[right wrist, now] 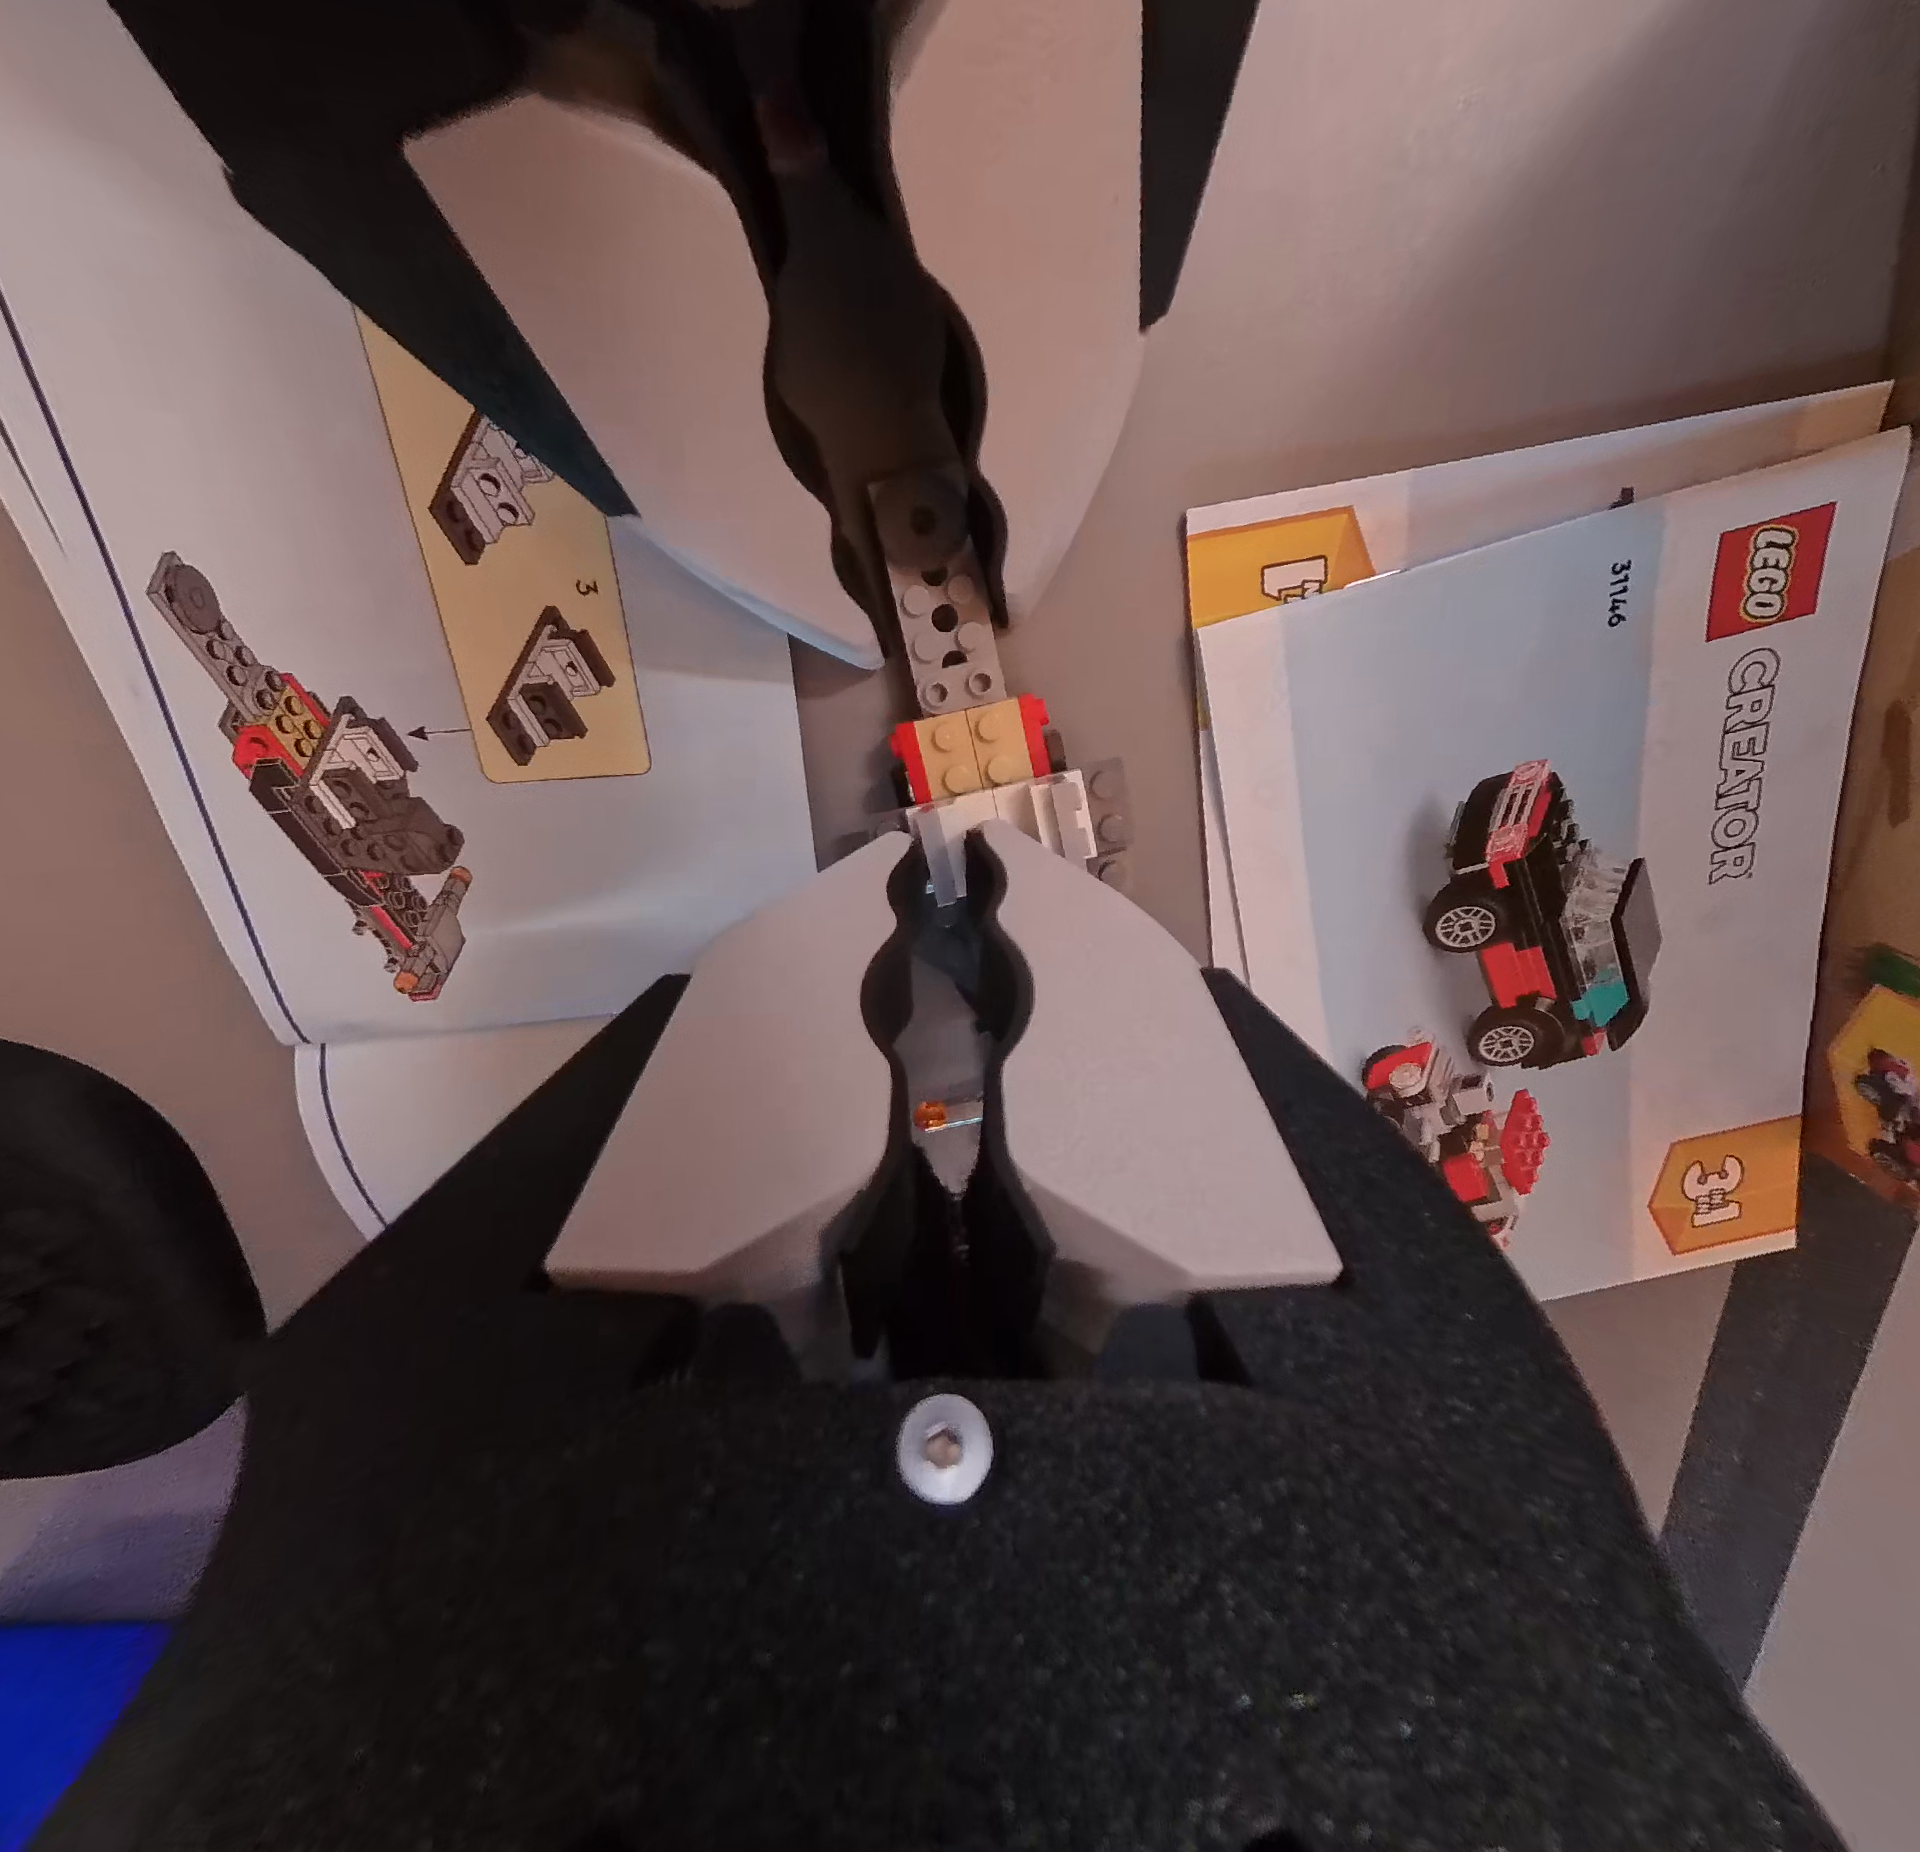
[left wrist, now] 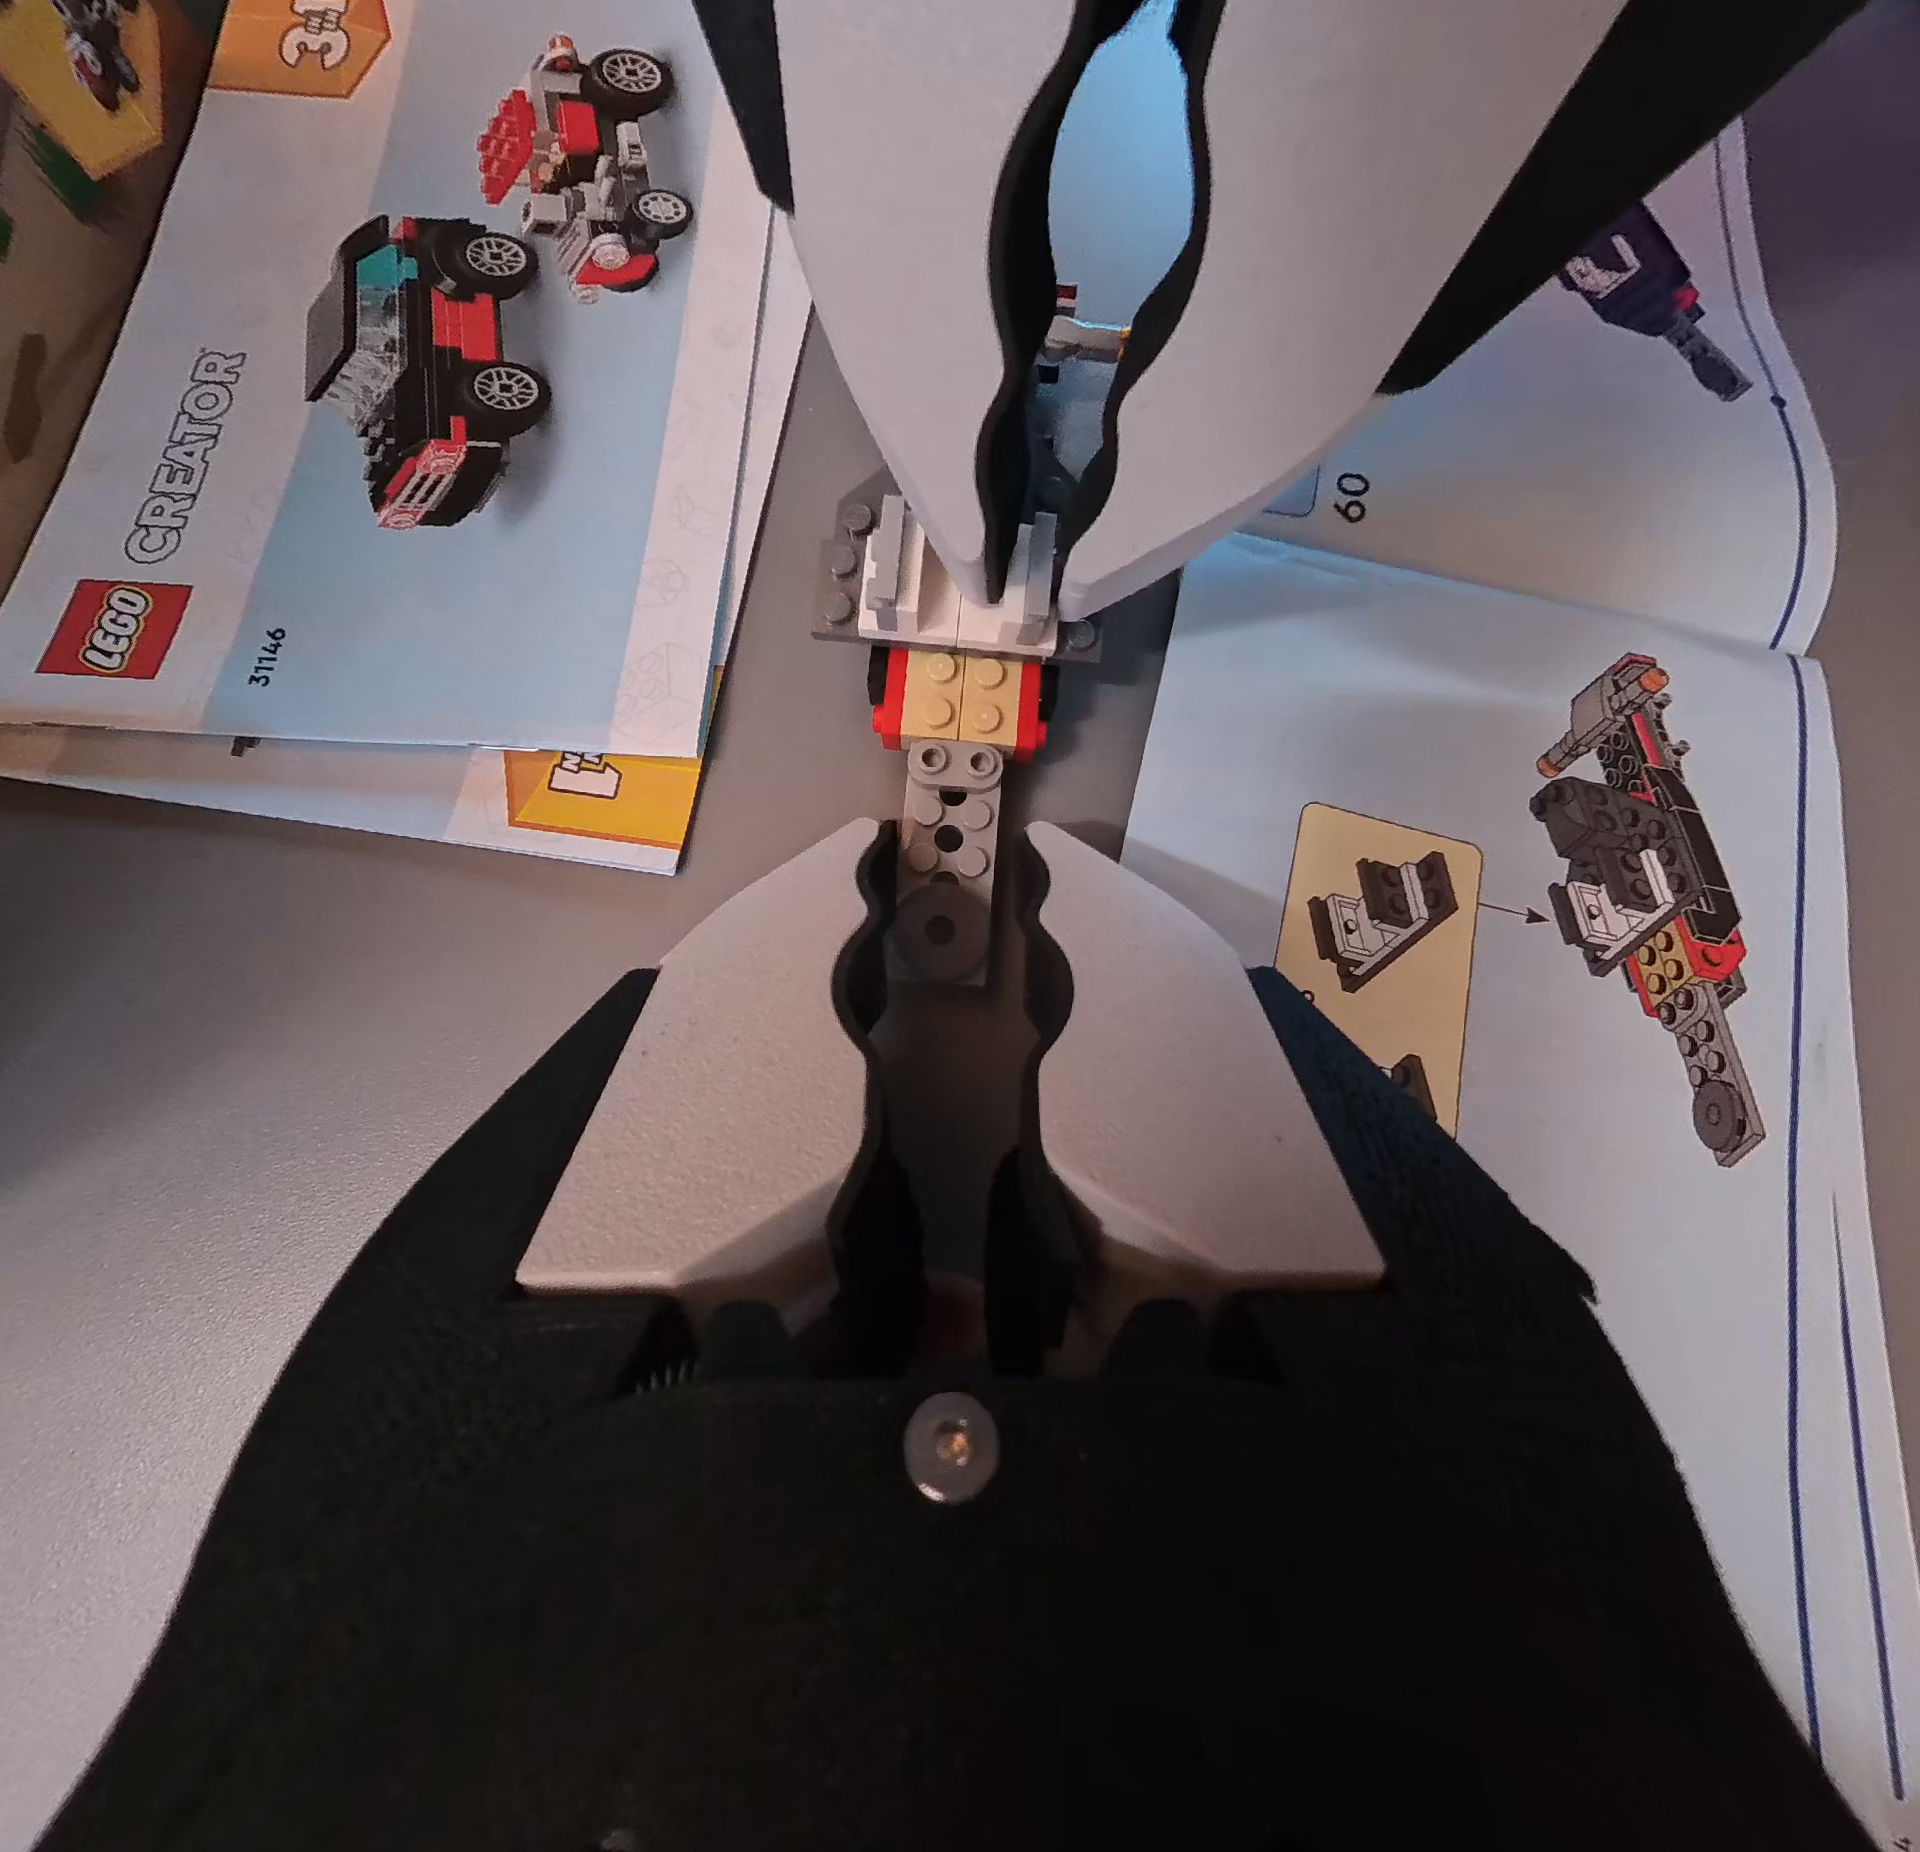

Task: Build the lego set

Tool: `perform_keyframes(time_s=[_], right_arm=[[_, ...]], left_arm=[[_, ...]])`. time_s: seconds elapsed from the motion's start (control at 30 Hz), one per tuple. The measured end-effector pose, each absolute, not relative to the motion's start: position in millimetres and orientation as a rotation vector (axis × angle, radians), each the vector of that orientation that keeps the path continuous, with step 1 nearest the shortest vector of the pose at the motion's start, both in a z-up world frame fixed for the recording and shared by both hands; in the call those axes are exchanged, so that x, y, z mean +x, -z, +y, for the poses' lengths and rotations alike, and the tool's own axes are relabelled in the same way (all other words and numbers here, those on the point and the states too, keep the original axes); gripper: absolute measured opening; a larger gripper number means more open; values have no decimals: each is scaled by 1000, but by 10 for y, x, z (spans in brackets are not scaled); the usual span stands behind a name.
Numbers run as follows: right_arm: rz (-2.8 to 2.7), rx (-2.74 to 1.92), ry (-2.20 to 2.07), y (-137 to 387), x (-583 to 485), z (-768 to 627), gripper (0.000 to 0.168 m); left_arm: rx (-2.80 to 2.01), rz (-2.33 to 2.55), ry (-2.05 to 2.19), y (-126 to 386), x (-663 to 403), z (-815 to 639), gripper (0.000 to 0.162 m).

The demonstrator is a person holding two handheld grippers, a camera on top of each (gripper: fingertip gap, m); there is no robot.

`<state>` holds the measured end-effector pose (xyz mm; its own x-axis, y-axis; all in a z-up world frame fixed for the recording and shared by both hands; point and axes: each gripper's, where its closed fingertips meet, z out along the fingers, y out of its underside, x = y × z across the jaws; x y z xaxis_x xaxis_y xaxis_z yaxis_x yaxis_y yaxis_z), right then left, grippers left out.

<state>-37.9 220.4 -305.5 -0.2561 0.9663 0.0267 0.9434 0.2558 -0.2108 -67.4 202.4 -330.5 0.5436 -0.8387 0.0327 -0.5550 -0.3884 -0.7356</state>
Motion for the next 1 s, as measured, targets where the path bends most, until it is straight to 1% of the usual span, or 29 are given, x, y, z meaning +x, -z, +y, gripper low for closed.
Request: perform_keyframes(time_s=[0.43,1.0], right_arm=[[-2356,-1893,-212,3048,-346,2206,8],[-2436,-1787,-301,3045,-302,2206,8]], left_arm=[[-2092,1125,533,3305,-671,2018,20],[-2095,1121,536,3306,-672,2021,19]])
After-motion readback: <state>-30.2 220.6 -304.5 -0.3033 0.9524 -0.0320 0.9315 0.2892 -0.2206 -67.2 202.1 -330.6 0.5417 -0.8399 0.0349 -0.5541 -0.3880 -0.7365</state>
